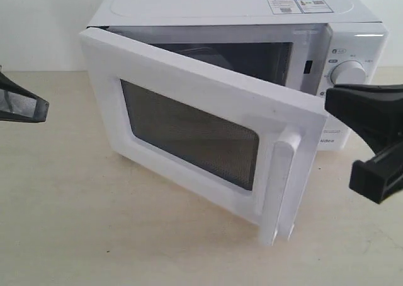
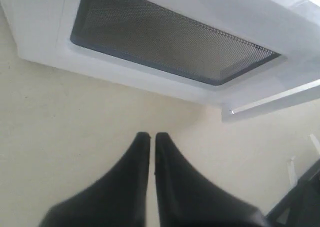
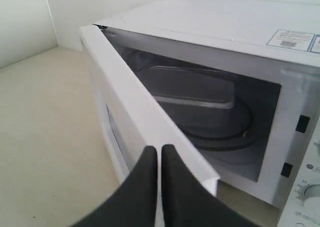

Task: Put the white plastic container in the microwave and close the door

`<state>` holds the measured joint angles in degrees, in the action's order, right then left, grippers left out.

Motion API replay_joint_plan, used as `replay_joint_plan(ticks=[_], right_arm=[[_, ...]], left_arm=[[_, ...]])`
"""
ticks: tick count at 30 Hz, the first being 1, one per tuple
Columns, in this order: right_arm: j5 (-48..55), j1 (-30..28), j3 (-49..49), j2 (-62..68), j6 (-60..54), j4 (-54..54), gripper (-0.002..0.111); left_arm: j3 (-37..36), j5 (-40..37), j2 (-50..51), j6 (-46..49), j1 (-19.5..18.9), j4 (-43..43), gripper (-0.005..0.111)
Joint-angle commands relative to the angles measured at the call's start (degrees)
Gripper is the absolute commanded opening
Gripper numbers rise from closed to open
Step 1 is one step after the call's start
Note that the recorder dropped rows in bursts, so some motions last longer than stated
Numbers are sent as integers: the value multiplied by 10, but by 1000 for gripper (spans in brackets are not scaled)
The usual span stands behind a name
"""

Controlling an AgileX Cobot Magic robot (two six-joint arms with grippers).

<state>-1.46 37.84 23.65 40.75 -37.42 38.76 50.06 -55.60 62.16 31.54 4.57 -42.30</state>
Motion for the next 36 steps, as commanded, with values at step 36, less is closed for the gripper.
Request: replay_joint_plan(ticks=[36], right_arm=[[-293,-39,195,446,-25,57,0]], left_arm=[[-127,41,-437,-264,0,257,4]])
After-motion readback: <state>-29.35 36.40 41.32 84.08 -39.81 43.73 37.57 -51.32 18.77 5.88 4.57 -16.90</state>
